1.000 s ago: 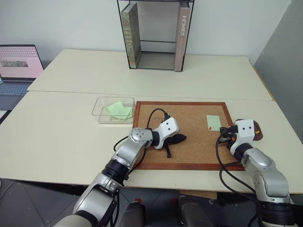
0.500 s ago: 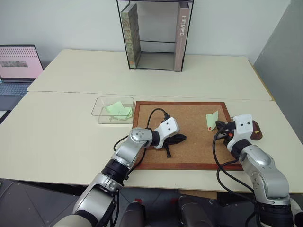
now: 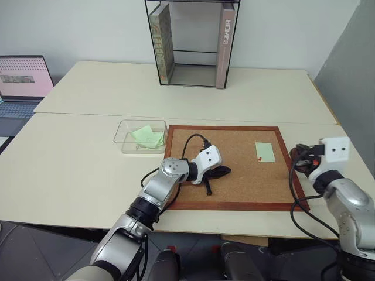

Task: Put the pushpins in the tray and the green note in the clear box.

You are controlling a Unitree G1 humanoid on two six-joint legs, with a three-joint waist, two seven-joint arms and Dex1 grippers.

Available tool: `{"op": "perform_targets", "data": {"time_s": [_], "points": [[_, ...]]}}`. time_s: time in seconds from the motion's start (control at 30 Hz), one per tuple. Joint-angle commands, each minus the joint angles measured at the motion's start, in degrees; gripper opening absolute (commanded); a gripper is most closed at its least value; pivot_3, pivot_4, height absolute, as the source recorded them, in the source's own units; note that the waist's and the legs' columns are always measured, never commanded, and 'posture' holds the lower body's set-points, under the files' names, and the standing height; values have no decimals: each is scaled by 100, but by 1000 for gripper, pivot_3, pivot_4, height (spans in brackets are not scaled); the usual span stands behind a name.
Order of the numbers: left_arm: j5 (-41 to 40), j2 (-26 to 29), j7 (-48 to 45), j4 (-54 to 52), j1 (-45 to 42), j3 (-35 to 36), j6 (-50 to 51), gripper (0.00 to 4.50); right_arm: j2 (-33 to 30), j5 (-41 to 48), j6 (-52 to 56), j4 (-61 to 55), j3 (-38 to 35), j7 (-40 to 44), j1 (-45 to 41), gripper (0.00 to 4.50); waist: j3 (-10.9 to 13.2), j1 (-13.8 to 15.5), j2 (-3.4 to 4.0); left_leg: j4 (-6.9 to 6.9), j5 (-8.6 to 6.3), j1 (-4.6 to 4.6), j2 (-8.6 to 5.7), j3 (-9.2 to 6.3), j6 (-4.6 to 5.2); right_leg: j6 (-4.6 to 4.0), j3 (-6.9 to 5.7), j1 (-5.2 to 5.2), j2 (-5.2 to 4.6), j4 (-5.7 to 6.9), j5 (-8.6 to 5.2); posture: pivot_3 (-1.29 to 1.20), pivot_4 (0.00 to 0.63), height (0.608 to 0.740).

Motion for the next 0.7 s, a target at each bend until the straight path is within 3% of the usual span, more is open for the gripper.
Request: {"op": "perform_targets", "data": {"time_s": [0.03, 0.43, 0.7], "points": [[198, 37, -16, 128, 85, -165, 108, 0, -321, -193, -183, 264, -172, 65, 84, 51, 0, -1, 0, 0, 0, 0, 0, 0, 0, 0, 0, 0, 0, 1, 0, 0, 150, 740], [215, 61, -49, 131, 69, -173, 85, 0, -598, -482, -402, 1422, 171, 218, -266, 51, 0, -5, 0, 0, 0, 1, -1, 3, 0, -5, 2, 0, 0, 0, -3, 0, 150, 740], [227, 88, -38, 130, 67, -159, 73, 0, -650, -540, -416, 1721, 260, 283, -485, 1495, 0, -4, 1, 0, 0, 0, -1, 2, 0, 9, 2, 0, 0, 1, 5, 0, 150, 740]]}}
